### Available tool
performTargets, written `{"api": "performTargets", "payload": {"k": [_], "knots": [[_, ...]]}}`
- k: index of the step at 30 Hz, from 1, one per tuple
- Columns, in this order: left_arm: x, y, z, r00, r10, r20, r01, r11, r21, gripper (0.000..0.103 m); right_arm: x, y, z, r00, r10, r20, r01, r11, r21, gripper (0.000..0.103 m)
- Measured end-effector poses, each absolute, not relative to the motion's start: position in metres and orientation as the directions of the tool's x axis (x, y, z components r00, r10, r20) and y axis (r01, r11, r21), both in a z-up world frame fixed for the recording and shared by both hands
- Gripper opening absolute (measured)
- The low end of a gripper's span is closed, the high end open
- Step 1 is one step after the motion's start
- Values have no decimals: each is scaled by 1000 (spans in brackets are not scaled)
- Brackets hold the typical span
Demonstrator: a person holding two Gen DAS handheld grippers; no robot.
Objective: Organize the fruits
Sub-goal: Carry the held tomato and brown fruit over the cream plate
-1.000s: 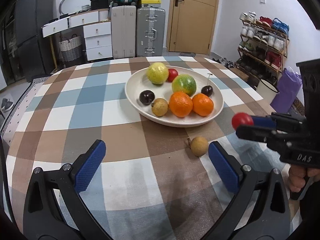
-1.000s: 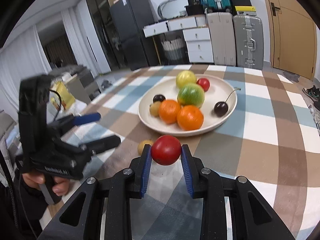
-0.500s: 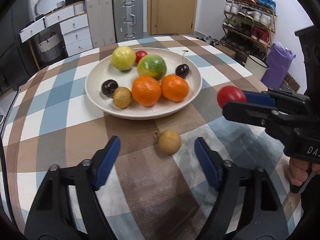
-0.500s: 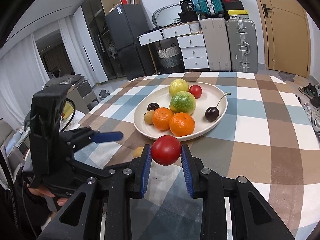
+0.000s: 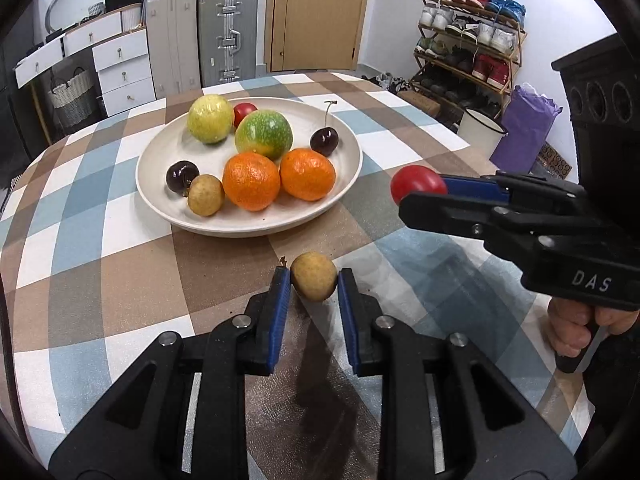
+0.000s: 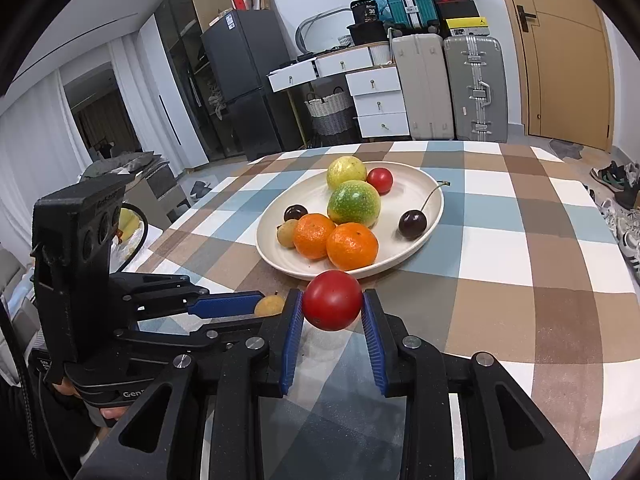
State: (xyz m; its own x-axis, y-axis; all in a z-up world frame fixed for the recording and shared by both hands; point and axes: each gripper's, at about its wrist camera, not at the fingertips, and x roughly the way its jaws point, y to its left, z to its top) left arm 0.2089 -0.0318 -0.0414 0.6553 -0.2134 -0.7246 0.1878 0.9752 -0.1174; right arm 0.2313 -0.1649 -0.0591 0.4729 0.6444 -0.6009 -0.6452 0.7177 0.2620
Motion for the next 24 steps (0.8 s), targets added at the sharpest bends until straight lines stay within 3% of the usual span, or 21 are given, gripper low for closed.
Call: {"api": "performTargets", "payload": {"k": [24], "knots": [[194,-3,-2,764,-179,-619,107,983,-153,22,237,-176,-50,492,666,-561,-624,719,306,30]]}}
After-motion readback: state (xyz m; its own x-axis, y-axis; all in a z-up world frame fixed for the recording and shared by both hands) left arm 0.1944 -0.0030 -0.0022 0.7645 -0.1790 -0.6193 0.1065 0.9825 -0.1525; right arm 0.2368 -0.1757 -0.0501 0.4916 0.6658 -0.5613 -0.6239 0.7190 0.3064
